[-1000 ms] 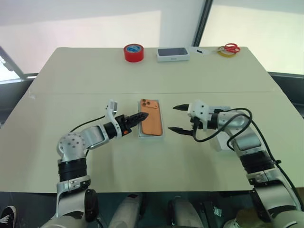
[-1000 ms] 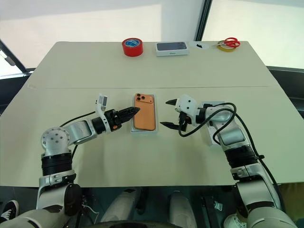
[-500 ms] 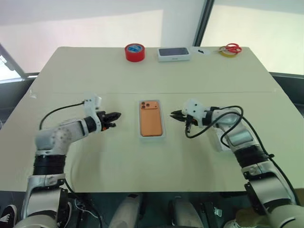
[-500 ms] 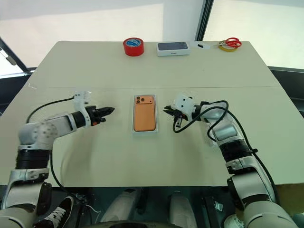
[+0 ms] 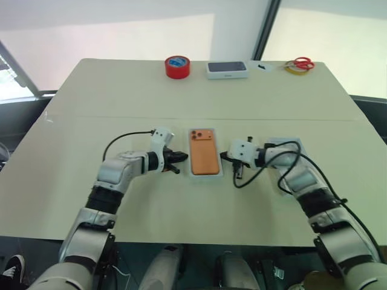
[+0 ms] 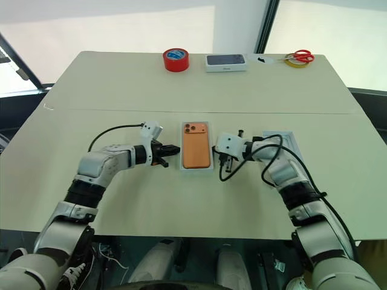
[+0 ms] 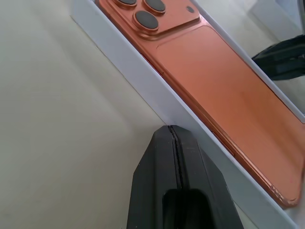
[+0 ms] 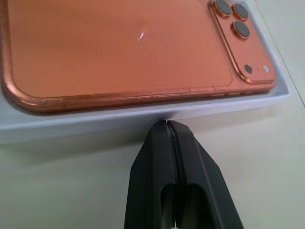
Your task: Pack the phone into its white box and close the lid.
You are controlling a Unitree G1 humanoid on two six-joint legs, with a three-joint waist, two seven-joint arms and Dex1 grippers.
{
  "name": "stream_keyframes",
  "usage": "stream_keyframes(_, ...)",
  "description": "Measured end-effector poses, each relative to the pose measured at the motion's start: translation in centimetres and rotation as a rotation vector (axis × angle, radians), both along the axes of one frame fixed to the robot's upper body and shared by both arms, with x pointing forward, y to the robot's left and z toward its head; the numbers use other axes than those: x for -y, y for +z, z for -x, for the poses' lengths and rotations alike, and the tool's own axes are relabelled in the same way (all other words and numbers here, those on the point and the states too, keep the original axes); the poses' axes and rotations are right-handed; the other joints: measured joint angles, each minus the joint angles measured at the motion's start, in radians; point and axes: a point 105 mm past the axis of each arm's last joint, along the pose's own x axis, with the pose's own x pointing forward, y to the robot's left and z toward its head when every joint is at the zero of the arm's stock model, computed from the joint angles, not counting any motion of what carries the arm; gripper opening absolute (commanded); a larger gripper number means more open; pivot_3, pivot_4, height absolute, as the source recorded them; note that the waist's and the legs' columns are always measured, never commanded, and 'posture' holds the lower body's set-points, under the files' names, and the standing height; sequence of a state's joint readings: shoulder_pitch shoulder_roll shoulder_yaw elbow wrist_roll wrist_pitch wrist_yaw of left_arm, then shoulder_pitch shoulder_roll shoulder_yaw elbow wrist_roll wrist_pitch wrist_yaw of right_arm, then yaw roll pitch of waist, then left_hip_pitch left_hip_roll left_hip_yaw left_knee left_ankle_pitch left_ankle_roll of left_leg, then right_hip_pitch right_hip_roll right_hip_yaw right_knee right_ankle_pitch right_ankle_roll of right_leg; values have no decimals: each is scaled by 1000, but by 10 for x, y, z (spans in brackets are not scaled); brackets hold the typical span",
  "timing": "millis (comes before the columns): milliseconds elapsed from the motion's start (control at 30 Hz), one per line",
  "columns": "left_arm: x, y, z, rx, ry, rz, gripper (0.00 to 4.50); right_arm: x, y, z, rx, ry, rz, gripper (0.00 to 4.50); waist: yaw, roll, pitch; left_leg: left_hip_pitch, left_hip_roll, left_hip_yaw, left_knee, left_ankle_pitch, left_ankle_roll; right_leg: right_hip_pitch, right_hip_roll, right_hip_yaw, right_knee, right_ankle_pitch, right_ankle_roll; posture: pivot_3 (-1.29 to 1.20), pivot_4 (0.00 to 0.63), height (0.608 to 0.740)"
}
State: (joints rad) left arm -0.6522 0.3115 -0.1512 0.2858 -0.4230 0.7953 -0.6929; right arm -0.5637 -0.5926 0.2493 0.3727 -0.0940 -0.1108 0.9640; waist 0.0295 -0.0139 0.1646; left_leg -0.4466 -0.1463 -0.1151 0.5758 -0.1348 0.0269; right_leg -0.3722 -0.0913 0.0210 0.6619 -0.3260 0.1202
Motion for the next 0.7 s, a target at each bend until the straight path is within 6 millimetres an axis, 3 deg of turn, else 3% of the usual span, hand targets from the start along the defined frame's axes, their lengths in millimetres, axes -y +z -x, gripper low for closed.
stream_keyframes(333,59,-3,4,20,-135,19,0,52,-1,40,-74,-60,50,15,13,0,0,-2,-3,0,2,-1,2,3,-4,-2,-4,-1,1,0,150,736)
stream_keyframes(500,72,-4,10,14,-180,30,0,67,1,40,-75,-103,70,15,11,0,0,-2,-3,0,2,-1,3,3,-4,-3,-4,-1,1,0,150,736)
stream_keyframes(700,72,-5,12,12,-203,30,0,72,2,38,-70,-112,73,15,8,0,0,-2,-2,0,2,-1,3,3,-4,-3,-4,-1,1,0,150,736)
